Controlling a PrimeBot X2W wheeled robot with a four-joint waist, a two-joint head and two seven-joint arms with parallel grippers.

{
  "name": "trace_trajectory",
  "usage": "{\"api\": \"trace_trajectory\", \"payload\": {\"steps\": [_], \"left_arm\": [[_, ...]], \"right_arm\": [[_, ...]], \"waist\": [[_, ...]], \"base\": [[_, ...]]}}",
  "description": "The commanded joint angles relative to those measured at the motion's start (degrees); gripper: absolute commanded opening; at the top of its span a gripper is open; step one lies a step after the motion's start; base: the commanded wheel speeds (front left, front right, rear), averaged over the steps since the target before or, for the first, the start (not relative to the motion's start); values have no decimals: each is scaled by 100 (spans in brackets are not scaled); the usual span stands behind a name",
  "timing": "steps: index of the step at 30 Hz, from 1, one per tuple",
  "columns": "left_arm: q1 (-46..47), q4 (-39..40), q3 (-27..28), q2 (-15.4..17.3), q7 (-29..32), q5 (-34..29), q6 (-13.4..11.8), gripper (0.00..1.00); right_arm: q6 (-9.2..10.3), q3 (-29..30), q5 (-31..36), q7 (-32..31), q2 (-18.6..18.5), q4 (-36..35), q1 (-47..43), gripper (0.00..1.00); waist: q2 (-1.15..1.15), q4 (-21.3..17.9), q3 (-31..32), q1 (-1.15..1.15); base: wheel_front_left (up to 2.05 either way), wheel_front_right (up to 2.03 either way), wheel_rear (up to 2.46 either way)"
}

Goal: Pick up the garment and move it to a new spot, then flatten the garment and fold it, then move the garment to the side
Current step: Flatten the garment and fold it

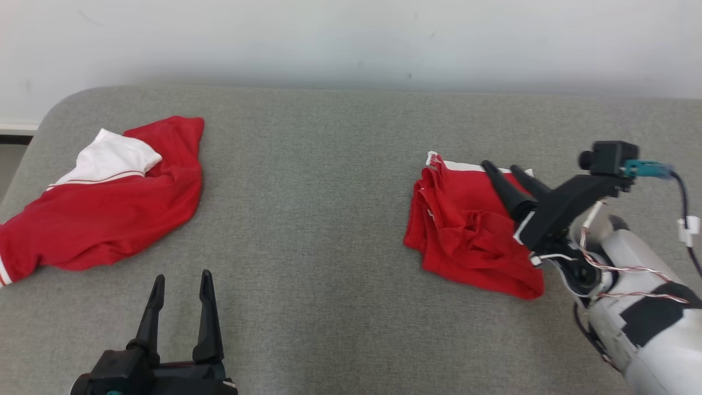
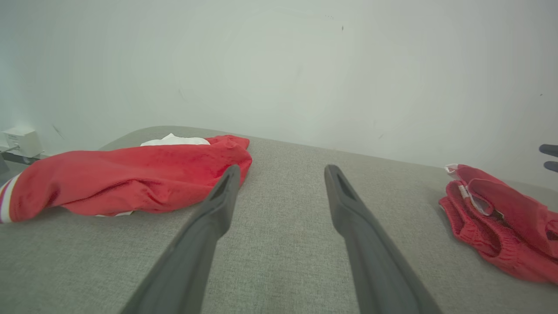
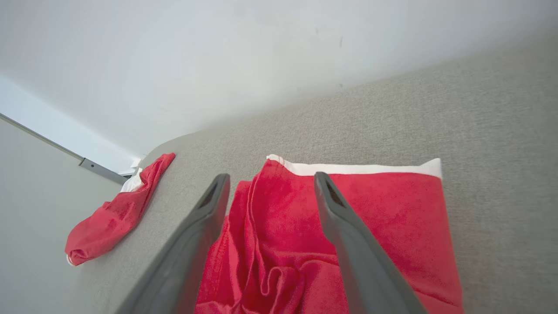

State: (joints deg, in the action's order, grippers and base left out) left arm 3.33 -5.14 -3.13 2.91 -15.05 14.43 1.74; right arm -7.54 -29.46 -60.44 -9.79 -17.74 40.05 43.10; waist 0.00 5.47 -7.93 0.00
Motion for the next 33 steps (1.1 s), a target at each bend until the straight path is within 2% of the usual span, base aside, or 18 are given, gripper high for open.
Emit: {"api": "trace_trajectory", "payload": {"steps": [1, 7, 8, 13, 21, 22, 23, 24, 25, 33], "left_arm": [[-78, -3, 53, 0, -19, -41, 16, 100], [-88, 37, 234, 0, -19, -162, 65, 100], [-88, 37, 234, 0, -19, -162, 65, 100], [-51, 28, 357, -2, -19, -260, 142, 100], [-1, 22, 350, 0, -19, -315, 176, 100], [6, 21, 337, -1, -19, -323, 167, 100], [16, 15, 322, 0, -19, -329, 183, 100], [34, 3, 307, -1, -19, -323, 196, 100], [44, -1, 293, 0, -19, -323, 202, 100], [96, -30, 196, -1, -19, -317, 219, 100]], "right_arm": [[12, 86, 1, 288, -240, -284, -244, 100], [13, 248, 275, 1299, -716, -1052, -880, 100], [13, 248, 275, 1299, -716, -1052, -880, 100], [13, 345, 674, 2144, -909, -1534, -1471, 100], [13, 860, 1076, 2491, -749, -1750, -2214, 100], [13, 915, 1122, 2489, -728, -1735, -2233, 91], [13, 954, 1217, 2496, -743, -1710, -2222, 73], [13, 948, 1338, 2499, -767, -1659, -2199, 24], [13, 920, 1417, 2499, -758, -1591, -2161, 0], [13, 457, 1739, 2488, -529, -664, -1403, 0]], "waist": [[0, -122, 38, 0], [0, -380, 69, 0], [0, -380, 69, 0], [0, -564, 93, 0], [0, -645, 108, 0], [0, -633, 101, 0], [0, -612, 96, 0], [0, -583, 90, 0], [0, -553, 84, 0], [0, -193, -10, 0]], "base": [[0, 0, 0], [0, 0, 0], [0, 0, 0], [0, 0, 0], [0, 0, 0], [0, 0, 0], [0, 0, 0], [0, 0, 0], [0, 0, 0], [0, 0, 0]]}}
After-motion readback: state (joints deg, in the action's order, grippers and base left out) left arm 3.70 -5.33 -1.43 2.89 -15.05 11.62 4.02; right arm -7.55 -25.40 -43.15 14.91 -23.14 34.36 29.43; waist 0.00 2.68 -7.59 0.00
